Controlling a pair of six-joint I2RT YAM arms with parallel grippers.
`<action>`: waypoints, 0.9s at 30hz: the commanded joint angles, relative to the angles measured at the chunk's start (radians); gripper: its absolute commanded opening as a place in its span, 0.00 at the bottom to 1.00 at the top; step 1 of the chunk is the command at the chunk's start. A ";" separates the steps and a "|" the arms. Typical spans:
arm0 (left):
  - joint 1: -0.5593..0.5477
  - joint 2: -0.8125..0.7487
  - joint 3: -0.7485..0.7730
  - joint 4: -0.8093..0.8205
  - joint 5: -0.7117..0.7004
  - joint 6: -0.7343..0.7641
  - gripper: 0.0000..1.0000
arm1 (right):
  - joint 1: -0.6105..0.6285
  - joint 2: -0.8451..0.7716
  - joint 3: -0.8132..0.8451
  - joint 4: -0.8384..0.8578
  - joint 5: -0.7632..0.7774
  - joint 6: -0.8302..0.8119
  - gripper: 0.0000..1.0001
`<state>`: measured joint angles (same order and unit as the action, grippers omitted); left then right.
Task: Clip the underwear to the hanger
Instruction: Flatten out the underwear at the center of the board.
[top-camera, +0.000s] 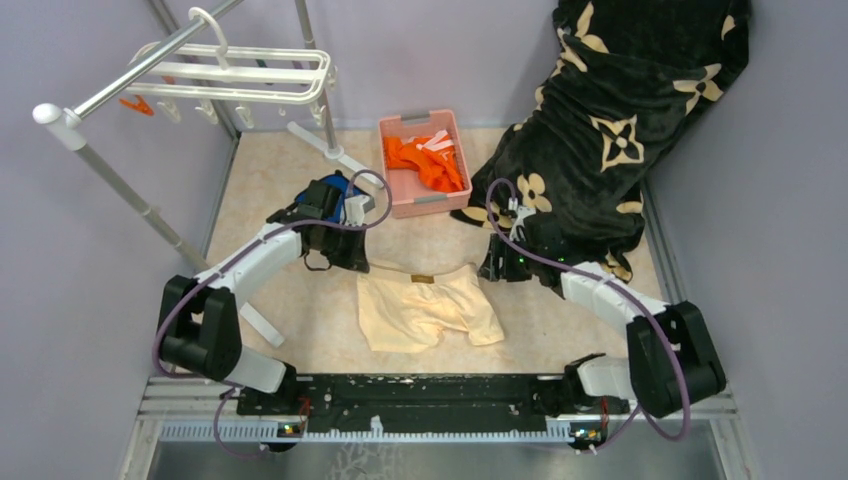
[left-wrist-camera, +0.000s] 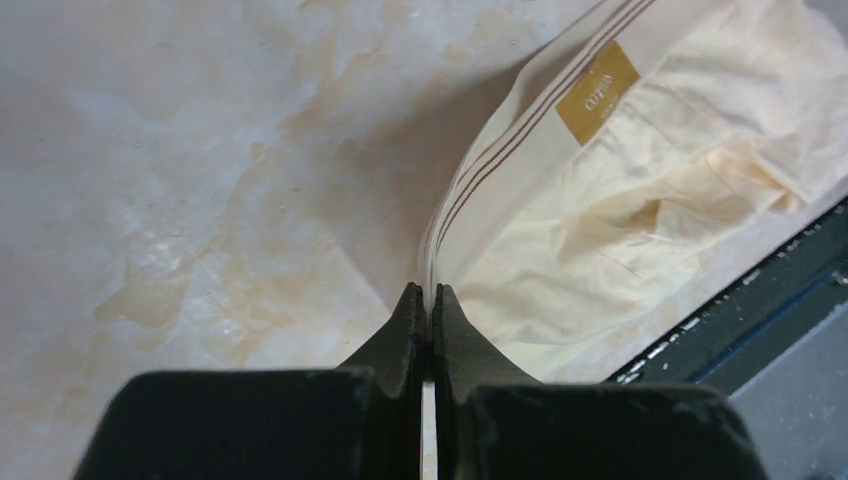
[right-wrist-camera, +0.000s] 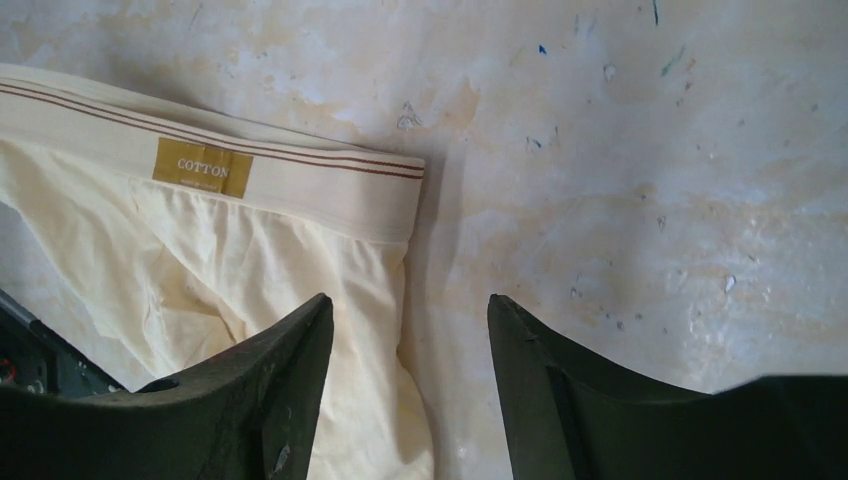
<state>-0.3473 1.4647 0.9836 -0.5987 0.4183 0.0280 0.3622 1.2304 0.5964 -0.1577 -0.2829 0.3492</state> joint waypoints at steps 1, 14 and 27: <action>0.031 0.022 0.008 -0.028 -0.137 0.016 0.00 | -0.039 0.083 0.066 0.132 -0.132 -0.029 0.58; 0.053 0.129 -0.022 0.024 -0.104 0.023 0.00 | -0.050 0.314 0.090 0.394 -0.287 0.048 0.56; 0.067 0.153 -0.030 0.041 -0.095 0.031 0.00 | -0.049 0.468 0.127 0.464 -0.312 0.089 0.49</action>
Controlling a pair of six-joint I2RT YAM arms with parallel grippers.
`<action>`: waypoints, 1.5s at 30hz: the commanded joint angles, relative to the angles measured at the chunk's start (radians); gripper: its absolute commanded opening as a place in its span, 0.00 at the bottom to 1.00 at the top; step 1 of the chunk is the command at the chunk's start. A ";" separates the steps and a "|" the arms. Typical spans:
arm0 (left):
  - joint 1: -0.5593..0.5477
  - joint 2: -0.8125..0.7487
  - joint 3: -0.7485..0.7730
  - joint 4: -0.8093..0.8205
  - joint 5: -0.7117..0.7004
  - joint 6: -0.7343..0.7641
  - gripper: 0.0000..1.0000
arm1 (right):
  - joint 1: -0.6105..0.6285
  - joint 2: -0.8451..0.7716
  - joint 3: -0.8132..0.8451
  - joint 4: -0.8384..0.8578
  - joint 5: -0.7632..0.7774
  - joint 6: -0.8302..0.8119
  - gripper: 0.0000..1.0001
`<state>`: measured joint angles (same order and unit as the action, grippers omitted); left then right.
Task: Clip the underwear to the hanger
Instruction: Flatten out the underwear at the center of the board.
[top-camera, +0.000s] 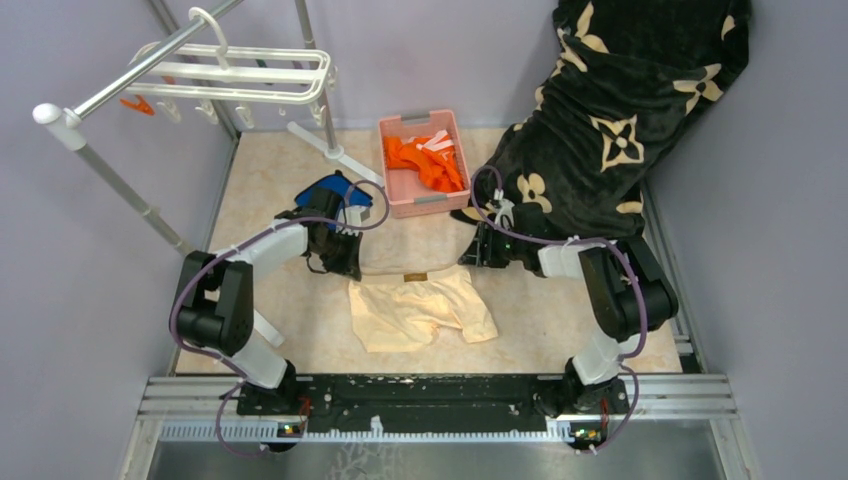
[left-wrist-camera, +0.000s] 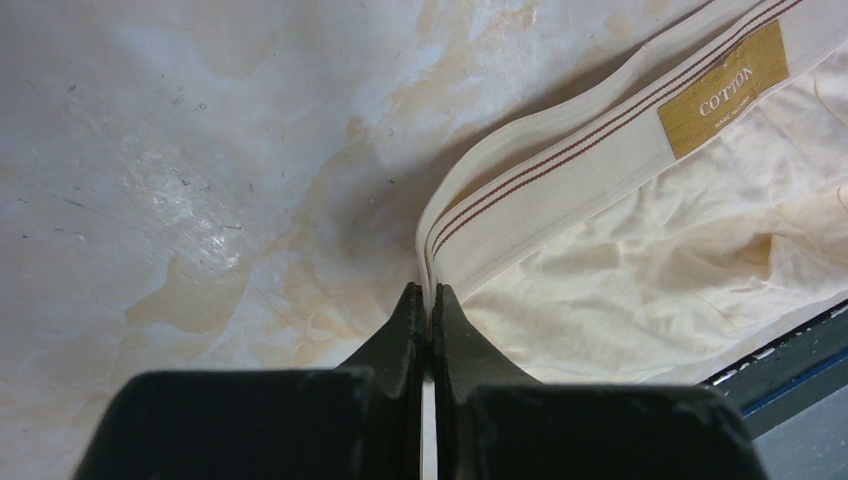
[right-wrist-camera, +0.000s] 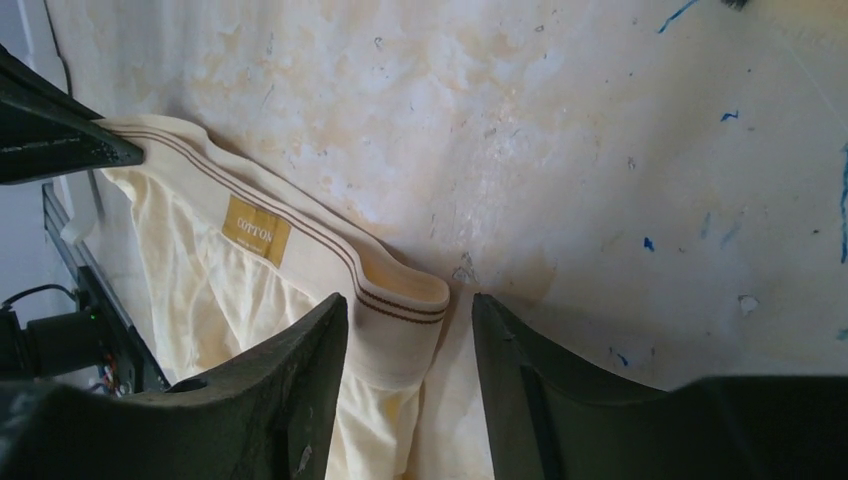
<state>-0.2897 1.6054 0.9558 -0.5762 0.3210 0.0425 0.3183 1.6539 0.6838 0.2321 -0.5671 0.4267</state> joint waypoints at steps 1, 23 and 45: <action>0.009 0.014 -0.002 0.019 0.003 0.019 0.00 | -0.005 0.052 0.041 0.075 -0.028 0.011 0.48; 0.025 0.020 -0.003 0.034 0.031 0.025 0.00 | -0.006 -0.037 -0.004 0.093 0.012 0.003 0.17; 0.027 0.004 0.000 0.036 0.058 0.030 0.00 | 0.024 -0.129 -0.047 -0.051 0.109 0.102 0.59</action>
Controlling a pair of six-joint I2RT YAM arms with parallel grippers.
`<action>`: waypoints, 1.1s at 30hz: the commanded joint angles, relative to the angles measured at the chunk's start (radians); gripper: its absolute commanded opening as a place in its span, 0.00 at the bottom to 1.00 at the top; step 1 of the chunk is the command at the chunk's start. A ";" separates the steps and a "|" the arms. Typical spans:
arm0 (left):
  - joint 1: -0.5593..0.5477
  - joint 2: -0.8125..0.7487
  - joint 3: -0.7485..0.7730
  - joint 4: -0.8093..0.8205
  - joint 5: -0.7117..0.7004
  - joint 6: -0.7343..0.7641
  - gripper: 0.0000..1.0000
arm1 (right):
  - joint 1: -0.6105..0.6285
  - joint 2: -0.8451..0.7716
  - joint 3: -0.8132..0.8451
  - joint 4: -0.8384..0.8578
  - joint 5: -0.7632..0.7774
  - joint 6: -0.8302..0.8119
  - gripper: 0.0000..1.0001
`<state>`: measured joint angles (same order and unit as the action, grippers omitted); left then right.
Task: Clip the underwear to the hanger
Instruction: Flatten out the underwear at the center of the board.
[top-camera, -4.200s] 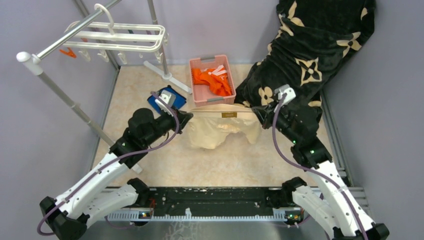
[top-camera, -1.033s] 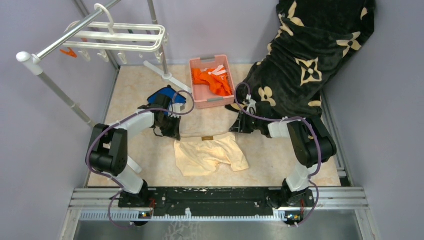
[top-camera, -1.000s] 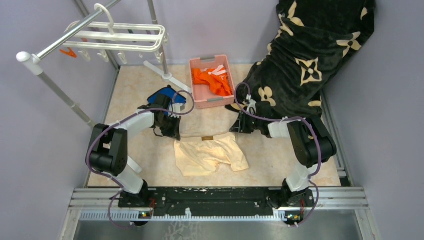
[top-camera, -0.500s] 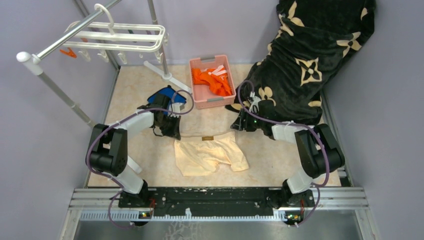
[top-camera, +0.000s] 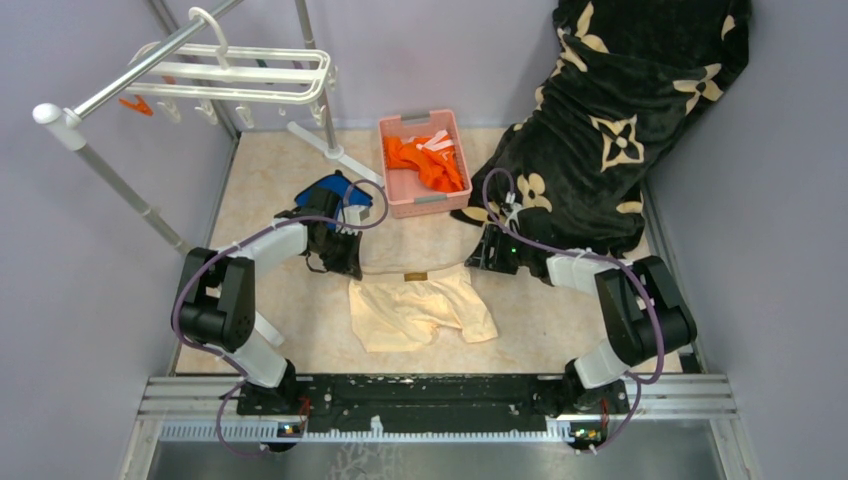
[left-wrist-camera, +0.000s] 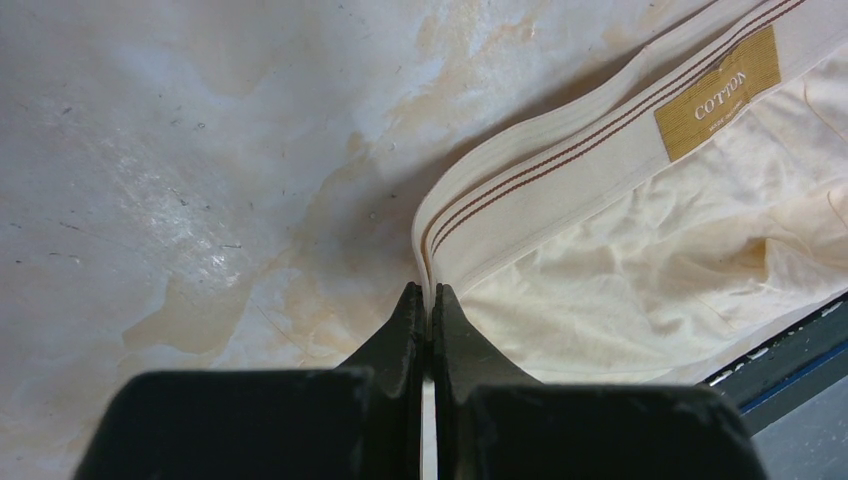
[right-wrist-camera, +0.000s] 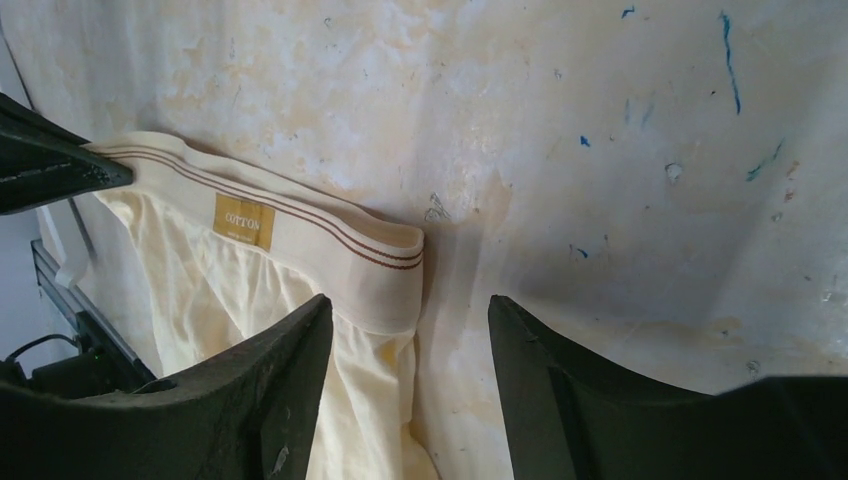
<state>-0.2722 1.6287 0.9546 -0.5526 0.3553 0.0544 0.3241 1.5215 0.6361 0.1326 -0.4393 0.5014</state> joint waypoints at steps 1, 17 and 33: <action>0.010 -0.019 0.001 0.014 0.024 0.018 0.00 | 0.022 0.009 0.000 0.054 -0.019 0.031 0.59; 0.010 -0.030 -0.003 0.011 0.027 0.019 0.00 | 0.035 0.108 0.004 0.135 -0.046 0.060 0.44; 0.016 -0.144 -0.014 0.061 0.074 0.019 0.00 | 0.035 -0.065 0.003 0.112 -0.003 0.008 0.00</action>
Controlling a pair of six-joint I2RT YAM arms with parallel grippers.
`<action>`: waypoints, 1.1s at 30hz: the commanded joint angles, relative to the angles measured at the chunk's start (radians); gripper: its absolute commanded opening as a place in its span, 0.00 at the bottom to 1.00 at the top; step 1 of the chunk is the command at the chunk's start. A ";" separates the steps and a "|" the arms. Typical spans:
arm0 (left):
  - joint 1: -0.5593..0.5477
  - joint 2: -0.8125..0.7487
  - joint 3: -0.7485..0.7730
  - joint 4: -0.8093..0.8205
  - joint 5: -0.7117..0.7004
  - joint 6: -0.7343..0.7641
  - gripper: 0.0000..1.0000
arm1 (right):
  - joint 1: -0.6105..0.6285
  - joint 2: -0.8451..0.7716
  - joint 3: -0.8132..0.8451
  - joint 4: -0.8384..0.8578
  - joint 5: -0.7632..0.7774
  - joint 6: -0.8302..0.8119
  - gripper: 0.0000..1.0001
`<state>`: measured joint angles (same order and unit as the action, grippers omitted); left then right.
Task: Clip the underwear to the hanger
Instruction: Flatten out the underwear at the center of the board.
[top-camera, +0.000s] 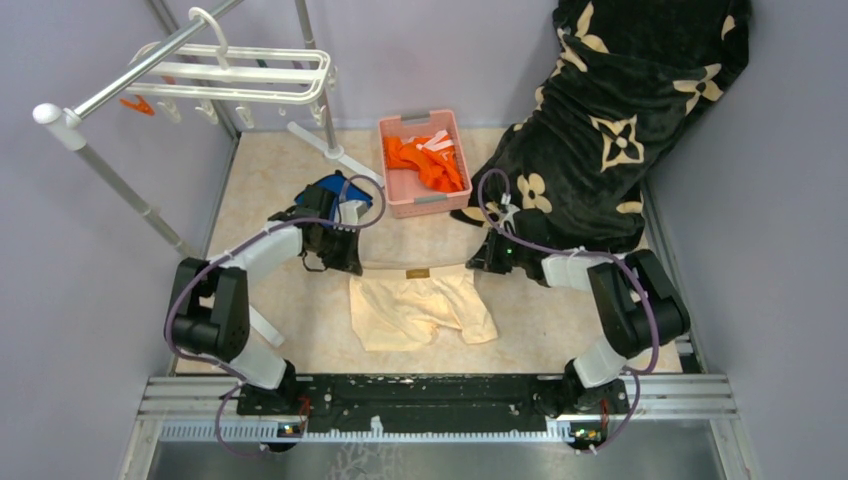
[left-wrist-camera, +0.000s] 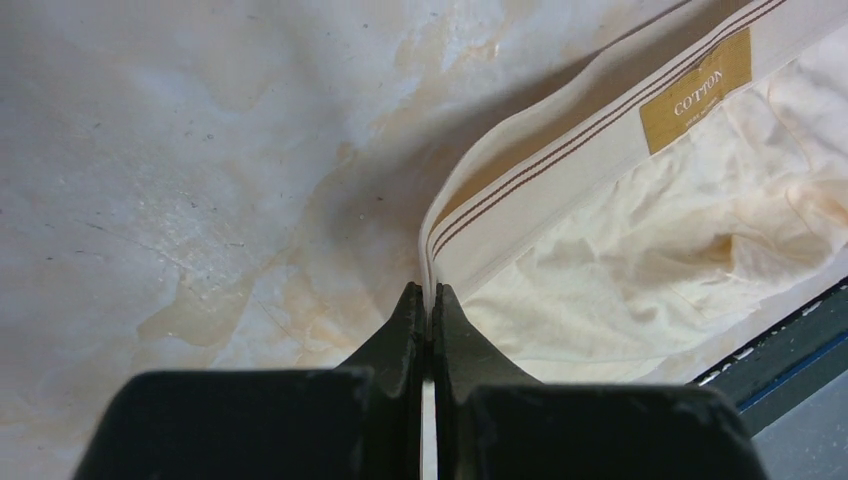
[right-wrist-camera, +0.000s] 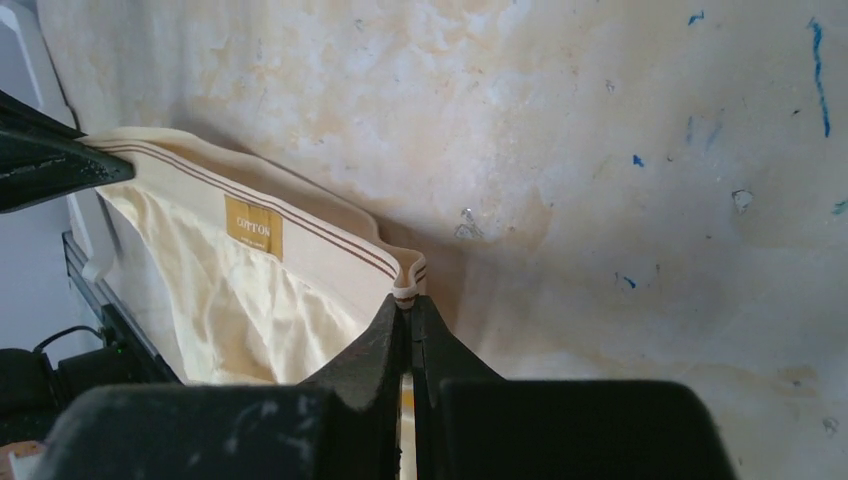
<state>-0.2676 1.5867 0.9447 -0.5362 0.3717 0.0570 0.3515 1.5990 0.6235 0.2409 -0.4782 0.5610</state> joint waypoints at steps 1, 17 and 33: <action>0.011 -0.138 -0.006 0.053 0.087 0.021 0.00 | 0.007 -0.190 0.019 -0.012 0.054 -0.065 0.00; 0.011 -0.712 -0.033 0.135 0.224 -0.002 0.00 | 0.006 -0.919 0.057 -0.280 0.074 -0.346 0.00; 0.012 -0.879 0.164 -0.520 -0.080 -0.357 0.00 | 0.007 -1.127 0.349 -1.035 0.020 -0.088 0.00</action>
<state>-0.2653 0.7403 1.0679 -0.7925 0.4591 -0.1455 0.3599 0.4931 0.8955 -0.5308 -0.4797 0.3775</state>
